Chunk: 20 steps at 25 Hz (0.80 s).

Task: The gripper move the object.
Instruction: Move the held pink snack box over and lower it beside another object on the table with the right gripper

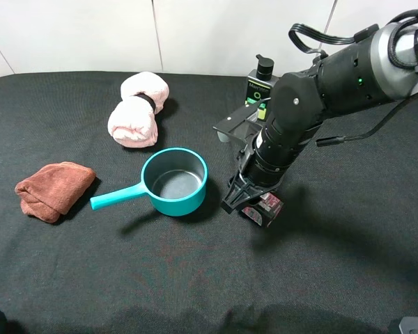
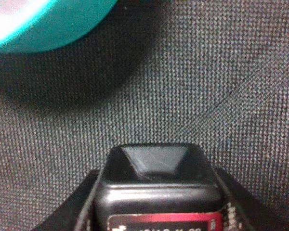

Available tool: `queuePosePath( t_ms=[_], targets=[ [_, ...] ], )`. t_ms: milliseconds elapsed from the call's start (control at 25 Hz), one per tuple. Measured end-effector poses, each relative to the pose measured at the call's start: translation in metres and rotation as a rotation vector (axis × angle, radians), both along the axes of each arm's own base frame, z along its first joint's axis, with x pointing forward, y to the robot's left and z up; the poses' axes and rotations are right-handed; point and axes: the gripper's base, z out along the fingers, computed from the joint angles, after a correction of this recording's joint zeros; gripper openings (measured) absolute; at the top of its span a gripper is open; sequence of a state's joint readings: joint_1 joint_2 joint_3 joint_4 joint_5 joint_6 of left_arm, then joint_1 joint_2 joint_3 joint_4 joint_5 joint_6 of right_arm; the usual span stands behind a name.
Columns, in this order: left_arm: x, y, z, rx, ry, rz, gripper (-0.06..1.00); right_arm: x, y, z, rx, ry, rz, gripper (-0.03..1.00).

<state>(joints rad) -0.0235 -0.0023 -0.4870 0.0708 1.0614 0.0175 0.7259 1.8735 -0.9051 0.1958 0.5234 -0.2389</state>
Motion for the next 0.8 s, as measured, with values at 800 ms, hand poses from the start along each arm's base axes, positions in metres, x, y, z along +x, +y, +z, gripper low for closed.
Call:
queuePosePath(
  t_ms=[800],
  targets=[
    [0.0, 0.0, 0.0, 0.0, 0.0, 0.0, 0.77, 0.0001, 0.0001, 0.0, 0.001, -0.002, 0.004, 0.33]
  ],
)
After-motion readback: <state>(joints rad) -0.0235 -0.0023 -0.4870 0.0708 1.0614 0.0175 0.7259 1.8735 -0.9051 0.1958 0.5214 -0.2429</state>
